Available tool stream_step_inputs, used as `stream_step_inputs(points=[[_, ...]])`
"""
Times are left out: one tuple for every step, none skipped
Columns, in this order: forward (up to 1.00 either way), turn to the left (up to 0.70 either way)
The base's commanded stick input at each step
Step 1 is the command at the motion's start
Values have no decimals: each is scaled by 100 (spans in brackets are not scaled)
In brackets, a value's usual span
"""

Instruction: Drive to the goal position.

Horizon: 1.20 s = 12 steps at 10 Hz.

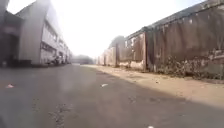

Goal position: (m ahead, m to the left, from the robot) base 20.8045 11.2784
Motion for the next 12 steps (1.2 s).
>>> stream_step_inputs(points=[[100,23],[100,27],[100,27],[100,27],[100,13],[100,0],[100,0],[100,0],[100,0],[100,0],[100,0],[100,13]])
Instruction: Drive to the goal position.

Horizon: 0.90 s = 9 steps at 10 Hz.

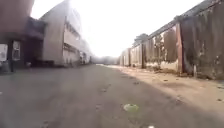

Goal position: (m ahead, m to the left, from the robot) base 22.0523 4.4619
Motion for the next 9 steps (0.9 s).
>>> stream_step_inputs(points=[[100,27],[100,27],[100,13],[100,0],[100,0],[100,0],[100,0],[100,0],[100,0]])
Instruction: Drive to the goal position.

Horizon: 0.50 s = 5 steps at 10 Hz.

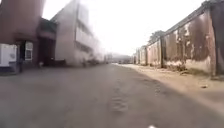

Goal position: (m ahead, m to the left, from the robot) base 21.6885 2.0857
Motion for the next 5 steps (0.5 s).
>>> stream_step_inputs(points=[[100,0],[100,0],[100,0],[100,0],[100,0]])
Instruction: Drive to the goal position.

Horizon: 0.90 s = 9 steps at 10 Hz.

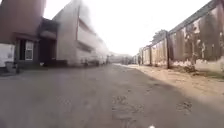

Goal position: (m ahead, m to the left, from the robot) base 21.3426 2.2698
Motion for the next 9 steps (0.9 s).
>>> stream_step_inputs(points=[[100,0],[100,0],[100,0],[100,0],[100,0],[100,0],[100,0],[100,0],[100,0]])
